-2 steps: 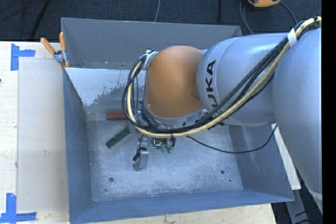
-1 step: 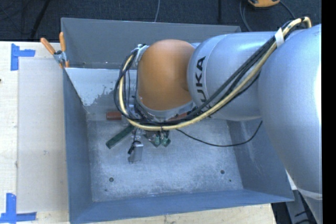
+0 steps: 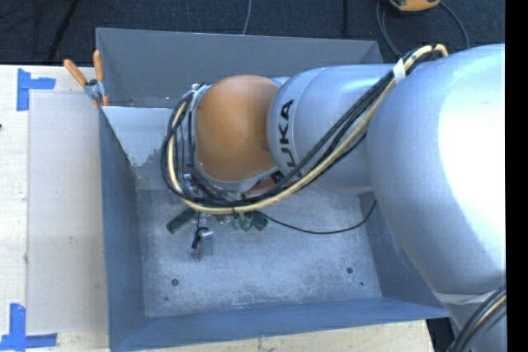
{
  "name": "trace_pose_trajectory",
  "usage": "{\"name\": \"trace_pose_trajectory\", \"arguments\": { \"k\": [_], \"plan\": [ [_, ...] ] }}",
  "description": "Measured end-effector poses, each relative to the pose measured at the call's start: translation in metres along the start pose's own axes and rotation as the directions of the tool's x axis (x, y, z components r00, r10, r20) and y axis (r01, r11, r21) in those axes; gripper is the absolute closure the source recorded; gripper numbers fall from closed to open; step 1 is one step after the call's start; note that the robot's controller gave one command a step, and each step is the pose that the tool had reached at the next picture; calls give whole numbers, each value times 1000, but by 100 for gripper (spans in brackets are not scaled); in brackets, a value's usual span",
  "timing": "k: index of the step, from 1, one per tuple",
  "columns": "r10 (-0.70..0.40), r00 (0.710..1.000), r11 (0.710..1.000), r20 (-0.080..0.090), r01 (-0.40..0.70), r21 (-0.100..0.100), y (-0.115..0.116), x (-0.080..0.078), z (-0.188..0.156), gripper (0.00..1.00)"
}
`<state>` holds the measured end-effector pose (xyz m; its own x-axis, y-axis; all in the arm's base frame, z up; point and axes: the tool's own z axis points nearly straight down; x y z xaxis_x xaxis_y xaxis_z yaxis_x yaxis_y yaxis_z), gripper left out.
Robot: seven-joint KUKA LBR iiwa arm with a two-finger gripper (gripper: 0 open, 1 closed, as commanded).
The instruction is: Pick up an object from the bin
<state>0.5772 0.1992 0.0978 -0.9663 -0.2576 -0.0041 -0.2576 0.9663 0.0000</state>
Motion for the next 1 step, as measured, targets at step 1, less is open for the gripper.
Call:
{"name": "trace_pose_trajectory", "arguments": {
  "k": [1],
  "plan": [
    [-248, 969, 969, -7, 248, -3, -12, 4, 29, 100]
  ]
}}
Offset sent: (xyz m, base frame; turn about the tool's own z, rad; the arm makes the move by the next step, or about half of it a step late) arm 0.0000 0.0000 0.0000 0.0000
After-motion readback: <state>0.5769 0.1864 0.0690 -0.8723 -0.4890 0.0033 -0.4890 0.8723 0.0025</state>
